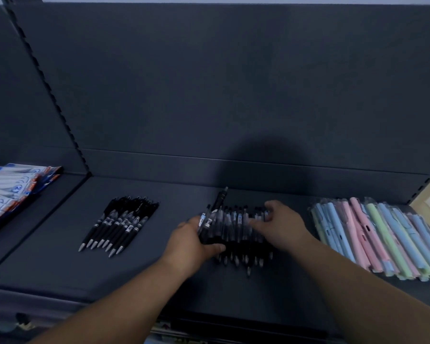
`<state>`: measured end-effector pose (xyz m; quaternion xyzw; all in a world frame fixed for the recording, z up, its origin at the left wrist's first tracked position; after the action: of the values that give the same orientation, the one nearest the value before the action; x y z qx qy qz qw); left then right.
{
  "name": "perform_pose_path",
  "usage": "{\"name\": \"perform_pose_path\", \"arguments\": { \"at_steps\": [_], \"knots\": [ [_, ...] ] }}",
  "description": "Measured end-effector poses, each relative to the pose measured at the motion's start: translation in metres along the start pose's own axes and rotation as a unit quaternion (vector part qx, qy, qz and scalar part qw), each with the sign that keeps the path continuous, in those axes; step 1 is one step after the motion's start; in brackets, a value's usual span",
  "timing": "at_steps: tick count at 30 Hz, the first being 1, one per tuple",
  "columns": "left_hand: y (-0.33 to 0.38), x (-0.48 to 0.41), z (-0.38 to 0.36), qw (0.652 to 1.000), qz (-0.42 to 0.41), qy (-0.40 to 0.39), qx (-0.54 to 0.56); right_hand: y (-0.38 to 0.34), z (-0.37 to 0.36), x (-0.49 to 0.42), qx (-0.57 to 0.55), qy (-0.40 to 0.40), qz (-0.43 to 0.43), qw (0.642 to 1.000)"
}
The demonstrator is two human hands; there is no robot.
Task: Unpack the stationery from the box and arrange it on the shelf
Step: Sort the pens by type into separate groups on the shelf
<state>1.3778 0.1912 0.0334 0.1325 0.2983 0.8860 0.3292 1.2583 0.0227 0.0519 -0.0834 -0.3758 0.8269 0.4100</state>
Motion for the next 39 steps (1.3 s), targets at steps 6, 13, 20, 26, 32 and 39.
{"name": "perform_pose_path", "arguments": {
  "at_steps": [6, 13, 20, 26, 32, 39],
  "knots": [
    [0.000, -0.007, -0.009, 0.997, -0.018, -0.055, 0.050, 0.010, -0.024, 0.032, 0.098, -0.142, 0.128, 0.977],
    [0.003, -0.008, -0.004, 0.997, -0.041, -0.042, 0.051, 0.013, -0.021, 0.031, 0.105, -0.086, 0.166, 0.977],
    [0.009, 0.000, 0.015, 0.997, -0.071, -0.010, 0.036, -0.016, -0.013, 0.025, -0.154, 0.037, 0.039, 0.987],
    [0.014, 0.000, 0.029, 0.994, -0.068, 0.047, 0.075, -0.023, -0.023, 0.027, -0.301, 0.022, -0.072, 0.951],
    [0.020, 0.008, 0.011, 0.973, -0.025, -0.065, 0.221, -0.032, -0.034, 0.028, -0.538, -0.076, -0.119, 0.831],
    [0.043, 0.001, 0.019, 0.876, 0.043, -0.100, 0.471, -0.036, -0.028, 0.043, -0.424, -0.093, -0.007, 0.901]
  ]
}}
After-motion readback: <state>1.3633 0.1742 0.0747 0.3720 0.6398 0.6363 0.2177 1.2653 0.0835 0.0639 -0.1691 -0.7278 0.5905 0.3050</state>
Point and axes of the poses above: each hand's wrist, its own x-axis away from the middle knuckle, its own z-axis out of the back of the hand, y = z × x, the point moved 4 cm from there along -x, towards the middle knuckle, and after that the axes turned 8 degrees about -x, right-handed, at the moved point
